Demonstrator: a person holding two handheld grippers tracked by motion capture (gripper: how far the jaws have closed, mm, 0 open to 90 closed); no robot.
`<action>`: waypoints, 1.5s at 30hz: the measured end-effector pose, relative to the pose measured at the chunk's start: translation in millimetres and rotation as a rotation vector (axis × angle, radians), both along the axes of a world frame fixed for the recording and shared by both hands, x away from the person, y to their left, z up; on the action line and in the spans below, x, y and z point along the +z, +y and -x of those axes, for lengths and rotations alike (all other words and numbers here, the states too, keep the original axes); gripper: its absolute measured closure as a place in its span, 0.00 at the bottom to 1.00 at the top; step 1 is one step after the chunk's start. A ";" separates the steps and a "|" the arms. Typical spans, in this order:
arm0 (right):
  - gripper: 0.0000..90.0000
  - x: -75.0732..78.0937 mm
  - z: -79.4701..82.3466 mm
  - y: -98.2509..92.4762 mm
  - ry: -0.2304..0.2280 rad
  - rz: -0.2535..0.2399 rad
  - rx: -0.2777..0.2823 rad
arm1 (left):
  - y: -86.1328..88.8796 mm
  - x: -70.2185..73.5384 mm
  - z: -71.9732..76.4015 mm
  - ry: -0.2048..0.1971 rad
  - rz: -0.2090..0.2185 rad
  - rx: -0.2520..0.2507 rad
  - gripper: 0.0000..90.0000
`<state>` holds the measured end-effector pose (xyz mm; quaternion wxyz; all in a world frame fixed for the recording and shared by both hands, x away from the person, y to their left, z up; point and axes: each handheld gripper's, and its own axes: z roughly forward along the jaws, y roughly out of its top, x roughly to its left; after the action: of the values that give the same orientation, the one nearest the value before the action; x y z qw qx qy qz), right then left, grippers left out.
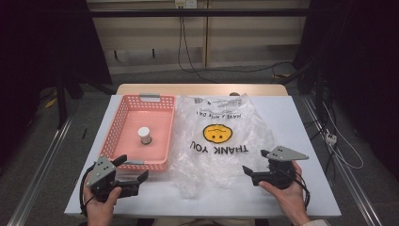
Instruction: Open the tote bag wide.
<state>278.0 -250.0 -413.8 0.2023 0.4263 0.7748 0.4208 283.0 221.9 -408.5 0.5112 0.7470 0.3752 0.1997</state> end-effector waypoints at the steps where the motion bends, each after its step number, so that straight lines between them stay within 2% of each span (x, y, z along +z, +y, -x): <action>1: 0.16 0.0 0.0 0.0 0.000 0.000 0.000 | -0.3 0.1 0.7 -0.004 -0.003 -0.003 0.07; 2: 0.17 -1.3 -2.2 8.3 0.014 0.000 0.040 | -0.7 0.0 1.2 -0.002 -0.002 -0.009 0.07; 3: 0.17 -1.3 -2.2 8.3 0.014 0.000 0.040 | -0.7 0.2 1.3 -0.003 -0.007 -0.012 0.07; 4: 0.17 -3.6 -5.1 16.5 0.025 0.008 0.065 | -0.9 0.2 1.5 -0.004 -0.009 -0.013 0.07; 5: 0.17 -3.6 -5.1 16.5 0.025 0.008 0.065 | -1.2 0.3 1.6 -0.007 -0.014 -0.019 0.07; 7: 0.25 -5.8 -11.2 26.1 0.059 0.016 0.089 | -1.9 0.2 2.0 -0.007 -0.017 -0.026 0.07; 8: 0.25 -6.2 -13.9 28.5 0.072 0.023 0.091 | -2.3 0.1 2.1 -0.009 -0.018 -0.029 0.07; 9: 0.21 -6.4 -16.8 30.8 0.095 0.033 0.089 | -3.1 0.3 2.9 -0.008 -0.015 -0.032 0.07; 11: 0.18 -6.8 -19.6 33.0 0.101 0.035 0.099 | -2.9 0.5 2.8 -0.012 -0.019 -0.032 0.07; 14: 0.23 -6.5 -25.1 39.8 0.096 0.056 0.119 | -3.1 0.6 2.4 -0.012 -0.024 -0.034 0.07; 15: 0.21 -6.0 -29.7 45.5 0.118 0.070 0.141 | -3.6 0.7 2.4 -0.012 -0.021 -0.033 0.07; 17: 0.21 -6.2 -31.6 49.0 0.123 0.082 0.153 | -4.7 1.0 2.3 -0.010 -0.017 -0.034 0.07; 18: 0.19 -6.1 -33.4 52.8 0.148 0.085 0.167 | -5.4 1.2 1.8 -0.011 -0.018 -0.040 0.07; 19: 0.23 -7.6 -36.8 59.9 0.203 0.089 0.199 | -5.7 1.1 1.6 -0.013 -0.020 -0.043 0.07; 21: 0.24 -10.6 -37.4 66.2 0.219 0.080 0.244 | -6.3 0.4 1.2 -0.013 -0.032 -0.046 0.07; 25: 0.23 -17.3 -34.9 77.7 0.231 0.099 0.283 | -5.5 0.2 0.7 -0.009 -0.030 -0.048 0.07; 26: 0.23 -17.3 -34.9 77.7 0.231 0.099 0.283 | -5.5 0.2 0.7 -0.009 -0.030 -0.048 0.07; 27: 0.27 -21.1 -33.8 82.6 0.244 0.122 0.287 | -5.2 0.4 0.8 -0.010 -0.031 -0.052 0.07; 28: 0.28 -23.7 -33.0 84.8 0.239 0.131 0.291 | -5.0 0.4 0.9 -0.009 -0.034 -0.056 0.07; 35: 0.28 -31.9 -30.2 92.8 0.248 0.177 0.323 | -4.9 0.6 1.6 -0.013 -0.040 -0.054 0.07; 38: 0.40 -33.7 -31.5 91.1 0.241 0.215 0.304 | -5.0 0.3 1.3 -0.011 -0.042 -0.052 0.07; 40: 0.49 -33.5 -32.5 89.5 0.241 0.217 0.285 | -4.8 0.4 1.4 -0.012 -0.044 -0.053 0.07; 42: 0.51 -33.1 -33.6 88.2 0.231 0.226 0.264 | -4.5 0.5 1.5 -0.013 -0.042 -0.051 0.07; 45: 0.47 -35.1 -35.1 87.2 0.252 0.251 0.248 | -4.1 0.6 1.4 -0.011 -0.039 -0.050 0.07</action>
<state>313.2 -162.8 -448.9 0.1020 0.3481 0.8868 0.2862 281.6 217.8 -407.9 0.5033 0.7649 0.3498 0.1981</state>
